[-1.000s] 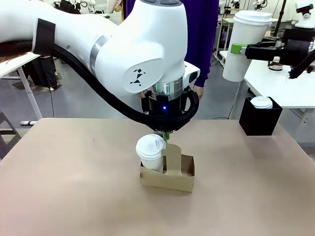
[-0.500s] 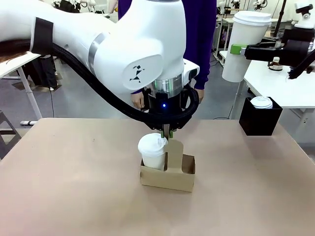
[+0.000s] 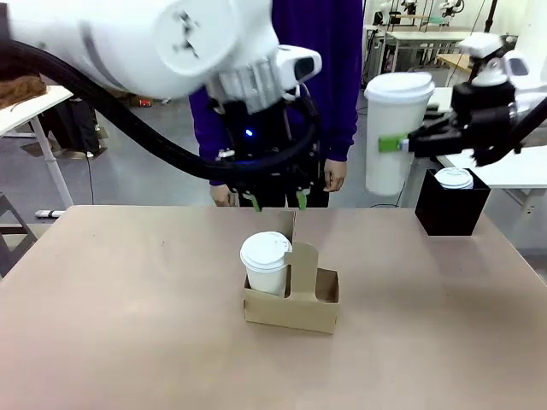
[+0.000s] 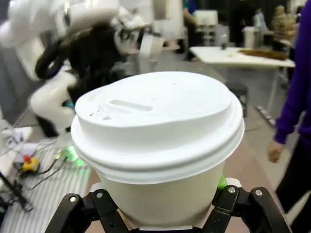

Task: Pour a drink into a cup and package it in a carrier.
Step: Insert the held 600 ml Paper Cup into the Cup Carrier.

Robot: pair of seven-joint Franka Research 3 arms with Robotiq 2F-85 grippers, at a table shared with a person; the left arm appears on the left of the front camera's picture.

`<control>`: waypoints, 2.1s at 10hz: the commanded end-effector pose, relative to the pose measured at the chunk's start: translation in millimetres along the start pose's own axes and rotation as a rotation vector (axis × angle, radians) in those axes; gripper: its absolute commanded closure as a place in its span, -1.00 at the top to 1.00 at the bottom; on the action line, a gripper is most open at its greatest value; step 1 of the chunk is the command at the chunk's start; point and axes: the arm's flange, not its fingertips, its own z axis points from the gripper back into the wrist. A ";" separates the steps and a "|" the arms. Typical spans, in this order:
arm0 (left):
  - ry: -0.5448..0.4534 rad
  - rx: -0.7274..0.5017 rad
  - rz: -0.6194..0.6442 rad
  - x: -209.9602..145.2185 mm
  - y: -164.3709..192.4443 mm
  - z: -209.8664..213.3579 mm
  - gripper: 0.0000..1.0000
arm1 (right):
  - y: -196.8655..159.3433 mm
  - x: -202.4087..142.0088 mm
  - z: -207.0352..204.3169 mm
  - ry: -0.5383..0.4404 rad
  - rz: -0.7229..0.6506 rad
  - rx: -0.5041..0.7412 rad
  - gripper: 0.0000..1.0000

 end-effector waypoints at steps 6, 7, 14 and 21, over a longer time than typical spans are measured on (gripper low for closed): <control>0.021 -0.074 -0.433 -36.4 136.3 28.5 1.00 | -23.3 -67.7 -56.1 -0.150 0.088 0.042 0.60; -0.017 -0.037 -0.476 -38.4 137.1 24.6 1.00 | -27.4 -64.2 -50.7 -0.127 0.081 -0.006 0.60; -0.017 -0.075 -0.533 -43.3 170.2 15.8 1.00 | -21.0 -92.3 -71.4 -0.138 0.038 0.224 0.60; -0.152 -0.198 -0.848 -67.2 265.4 -7.0 1.00 | -8.2 -136.3 -108.3 -0.163 0.024 0.245 0.60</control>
